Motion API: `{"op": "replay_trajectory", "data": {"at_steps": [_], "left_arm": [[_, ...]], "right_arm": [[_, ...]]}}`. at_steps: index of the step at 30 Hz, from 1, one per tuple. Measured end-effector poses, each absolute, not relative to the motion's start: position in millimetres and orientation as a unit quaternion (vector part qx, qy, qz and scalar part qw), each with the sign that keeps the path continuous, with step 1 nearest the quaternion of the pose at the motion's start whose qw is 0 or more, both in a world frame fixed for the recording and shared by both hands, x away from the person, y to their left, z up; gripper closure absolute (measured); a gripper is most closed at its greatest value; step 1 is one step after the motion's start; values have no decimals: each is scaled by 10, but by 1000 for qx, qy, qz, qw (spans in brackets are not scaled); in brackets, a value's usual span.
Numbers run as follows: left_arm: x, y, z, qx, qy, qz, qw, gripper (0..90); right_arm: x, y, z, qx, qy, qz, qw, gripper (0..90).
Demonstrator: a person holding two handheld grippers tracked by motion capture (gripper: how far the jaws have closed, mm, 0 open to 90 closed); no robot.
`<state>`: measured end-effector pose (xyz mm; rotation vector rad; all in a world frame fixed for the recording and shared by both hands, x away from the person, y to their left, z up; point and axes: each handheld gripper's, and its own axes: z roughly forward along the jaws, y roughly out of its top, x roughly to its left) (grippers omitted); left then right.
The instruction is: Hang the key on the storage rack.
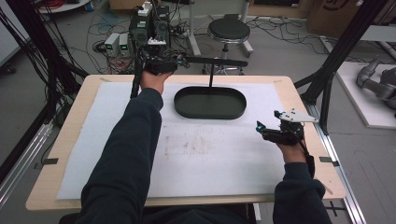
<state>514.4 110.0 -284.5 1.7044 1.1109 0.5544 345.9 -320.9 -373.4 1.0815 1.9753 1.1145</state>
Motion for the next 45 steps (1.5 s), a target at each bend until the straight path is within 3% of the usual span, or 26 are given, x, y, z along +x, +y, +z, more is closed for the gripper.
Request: {"op": "replay_trajectory", "data": {"at_steps": [13, 21, 30, 33, 34, 45], "left_arm": [[5136, 1025, -3373, 729, 479, 206, 444, 484], [5112, 980, -3521, 732, 478, 198, 443, 480], [5055, 1060, -3518, 722, 479, 202, 457, 378], [4955, 1114, -3514, 715, 475, 198, 472, 343], [4908, 1135, -3513, 713, 474, 199, 477, 275], [4109, 1595, -3537, 698, 397, 240, 545, 199]], "right_arm": [[3460, -3182, -3750, 406, 752, 418, 310, 205], [3454, -3157, -3754, 403, 753, 417, 309, 205], [3452, -3150, -3759, 403, 754, 418, 307, 205], [3453, -3152, -3762, 402, 755, 417, 307, 205], [3456, -3152, -3768, 401, 756, 417, 308, 205], [3498, -3087, -3813, 391, 763, 419, 300, 204]]}}
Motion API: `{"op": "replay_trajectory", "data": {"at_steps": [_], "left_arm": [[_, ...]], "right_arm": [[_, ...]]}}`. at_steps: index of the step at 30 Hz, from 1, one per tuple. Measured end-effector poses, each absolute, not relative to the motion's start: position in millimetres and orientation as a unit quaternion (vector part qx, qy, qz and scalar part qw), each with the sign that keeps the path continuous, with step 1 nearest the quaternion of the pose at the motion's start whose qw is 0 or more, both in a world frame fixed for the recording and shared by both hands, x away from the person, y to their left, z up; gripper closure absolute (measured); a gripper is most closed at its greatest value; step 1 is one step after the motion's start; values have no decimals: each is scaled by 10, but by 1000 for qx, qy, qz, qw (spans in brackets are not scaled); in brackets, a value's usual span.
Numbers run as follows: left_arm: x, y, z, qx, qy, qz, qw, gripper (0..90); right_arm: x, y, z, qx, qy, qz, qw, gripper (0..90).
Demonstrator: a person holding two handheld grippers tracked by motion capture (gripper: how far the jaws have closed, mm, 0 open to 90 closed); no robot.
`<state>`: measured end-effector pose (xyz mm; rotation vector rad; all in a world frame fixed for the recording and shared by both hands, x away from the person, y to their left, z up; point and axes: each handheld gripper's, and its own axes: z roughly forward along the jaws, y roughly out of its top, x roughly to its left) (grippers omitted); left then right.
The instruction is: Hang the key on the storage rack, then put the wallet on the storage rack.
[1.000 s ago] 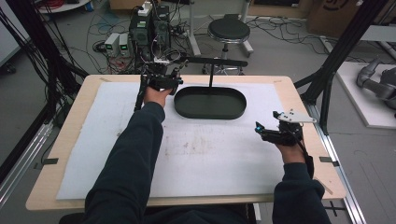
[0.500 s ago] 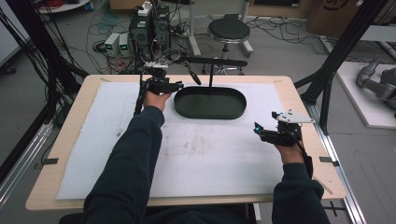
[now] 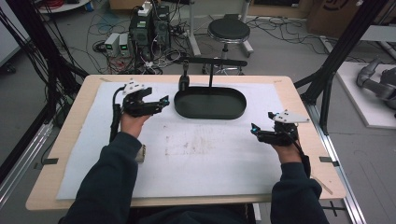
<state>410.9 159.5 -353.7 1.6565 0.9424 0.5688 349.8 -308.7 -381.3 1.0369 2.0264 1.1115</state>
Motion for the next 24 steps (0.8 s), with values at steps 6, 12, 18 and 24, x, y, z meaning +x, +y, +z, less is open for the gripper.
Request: {"op": "replay_trajectory", "data": {"at_steps": [6, 12, 18, 24], "left_arm": [[3772, 1888, -3621, 684, 396, 251, 559, 181], [3577, 2149, -3661, 673, 402, 292, 548, 171], [3512, 2341, -3741, 662, 420, 305, 541, 171], [3459, 2421, -3794, 661, 428, 301, 537, 171]], "right_arm": [[3520, -3042, -3825, 390, 765, 417, 299, 204], [3529, -3033, -3837, 392, 767, 413, 296, 204], [3517, -3023, -3836, 386, 769, 412, 299, 204], [3520, -3022, -3837, 389, 769, 411, 298, 204]]}}
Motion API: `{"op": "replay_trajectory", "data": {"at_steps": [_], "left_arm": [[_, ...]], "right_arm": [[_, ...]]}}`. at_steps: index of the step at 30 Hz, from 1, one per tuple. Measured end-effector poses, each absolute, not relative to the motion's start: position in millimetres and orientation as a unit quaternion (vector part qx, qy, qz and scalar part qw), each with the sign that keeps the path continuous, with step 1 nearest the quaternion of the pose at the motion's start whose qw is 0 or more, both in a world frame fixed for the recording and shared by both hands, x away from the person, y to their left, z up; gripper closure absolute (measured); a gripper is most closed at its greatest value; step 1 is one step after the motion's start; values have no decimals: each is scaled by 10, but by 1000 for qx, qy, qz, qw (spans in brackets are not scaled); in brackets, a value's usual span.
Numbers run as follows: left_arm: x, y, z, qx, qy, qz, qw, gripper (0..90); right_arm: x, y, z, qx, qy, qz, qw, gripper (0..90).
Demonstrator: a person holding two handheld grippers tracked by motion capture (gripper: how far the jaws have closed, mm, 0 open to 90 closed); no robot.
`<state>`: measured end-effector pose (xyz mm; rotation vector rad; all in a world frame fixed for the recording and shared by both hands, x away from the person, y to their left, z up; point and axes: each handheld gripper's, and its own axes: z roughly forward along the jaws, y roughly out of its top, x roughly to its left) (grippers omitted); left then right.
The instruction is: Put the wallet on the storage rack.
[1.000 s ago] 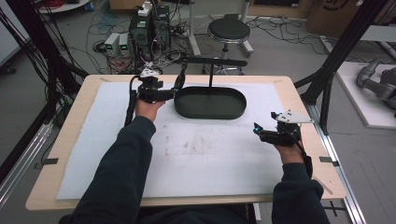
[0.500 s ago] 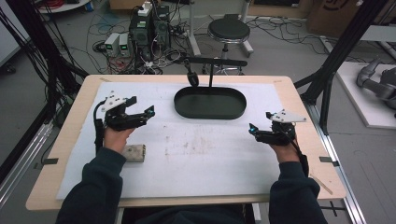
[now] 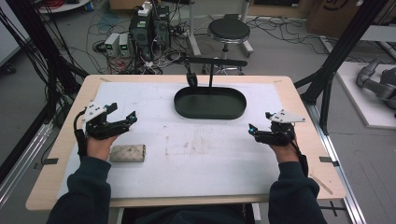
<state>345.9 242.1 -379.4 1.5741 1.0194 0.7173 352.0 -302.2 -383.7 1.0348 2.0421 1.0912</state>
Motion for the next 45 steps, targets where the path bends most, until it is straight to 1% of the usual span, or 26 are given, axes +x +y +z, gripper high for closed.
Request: {"op": "replay_trajectory", "data": {"at_steps": [10, 14, 19, 24, 27, 30, 35, 38, 43, 45], "left_arm": [[3436, 2414, -3827, 673, 430, 284, 530, 171], [3451, 2397, -3788, 692, 408, 269, 532, 172], [3442, 2454, -3743, 722, 371, 233, 536, 175], [3388, 2538, -3854, 759, 340, 193, 521, 196], [3357, 2600, -3935, 774, 323, 156, 522, 222], [3329, 2636, -4033, 793, 308, 128, 509, 225], [3286, 2641, -4172, 812, 293, 110, 493, 225], [3282, 2626, -4238, 835, 276, 97, 466, 225], [3316, 2605, -4369, 849, 286, 80, 437, 224], [3328, 2619, -4393, 844, 297, 70, 442, 222]], "right_arm": [[3515, -3016, -3840, 387, 770, 409, 298, 204], [3514, -3008, -3842, 386, 772, 409, 298, 204], [3501, -3004, -3835, 380, 773, 411, 299, 204], [3494, -2987, -3833, 379, 774, 412, 297, 204], [3496, -2974, -3826, 376, 775, 412, 299, 204], [3499, -2964, -3827, 377, 774, 412, 297, 205], [3508, -2949, -3831, 375, 777, 410, 297, 204], [3510, -2946, -3832, 374, 777, 411, 296, 204], [3513, -2948, -3832, 374, 777, 410, 296, 205], [3511, -2950, -3830, 374, 777, 410, 295, 204]]}}
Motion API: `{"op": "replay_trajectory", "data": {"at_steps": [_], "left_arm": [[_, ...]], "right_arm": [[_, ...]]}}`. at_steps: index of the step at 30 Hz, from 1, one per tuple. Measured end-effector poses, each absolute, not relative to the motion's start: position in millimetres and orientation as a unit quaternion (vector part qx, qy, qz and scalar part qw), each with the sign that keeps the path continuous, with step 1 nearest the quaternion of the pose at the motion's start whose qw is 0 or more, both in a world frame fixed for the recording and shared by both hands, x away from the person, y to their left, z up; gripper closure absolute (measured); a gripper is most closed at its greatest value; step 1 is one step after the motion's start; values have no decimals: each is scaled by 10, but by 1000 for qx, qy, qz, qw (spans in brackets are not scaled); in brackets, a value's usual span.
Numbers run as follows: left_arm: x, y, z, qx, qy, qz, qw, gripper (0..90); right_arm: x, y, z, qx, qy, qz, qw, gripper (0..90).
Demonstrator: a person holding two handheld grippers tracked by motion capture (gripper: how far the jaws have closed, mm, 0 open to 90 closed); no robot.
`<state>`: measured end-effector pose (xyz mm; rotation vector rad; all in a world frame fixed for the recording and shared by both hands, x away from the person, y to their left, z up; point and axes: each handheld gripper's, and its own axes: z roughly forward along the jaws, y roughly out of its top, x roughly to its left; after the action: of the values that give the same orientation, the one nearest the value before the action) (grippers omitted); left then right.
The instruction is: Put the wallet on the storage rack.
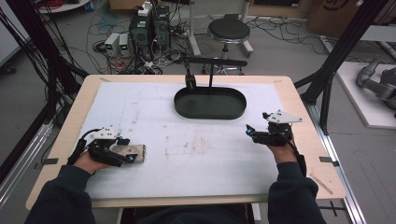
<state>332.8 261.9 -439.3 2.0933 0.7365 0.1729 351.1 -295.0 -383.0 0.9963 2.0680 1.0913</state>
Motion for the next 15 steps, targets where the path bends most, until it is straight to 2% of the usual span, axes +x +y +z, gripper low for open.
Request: {"op": "replay_trajectory", "data": {"at_steps": [9, 14, 15], "left_arm": [[3365, 2594, -4392, 818, 368, 65, 437, 293], [3365, 2542, -4352, 797, 396, 105, 444, 390], [3359, 2541, -4331, 791, 397, 114, 452, 471]], "right_arm": [[3507, -2947, -3829, 376, 777, 409, 297, 204], [3506, -2947, -3831, 376, 776, 409, 297, 205], [3507, -2946, -3831, 376, 776, 409, 298, 205]]}}
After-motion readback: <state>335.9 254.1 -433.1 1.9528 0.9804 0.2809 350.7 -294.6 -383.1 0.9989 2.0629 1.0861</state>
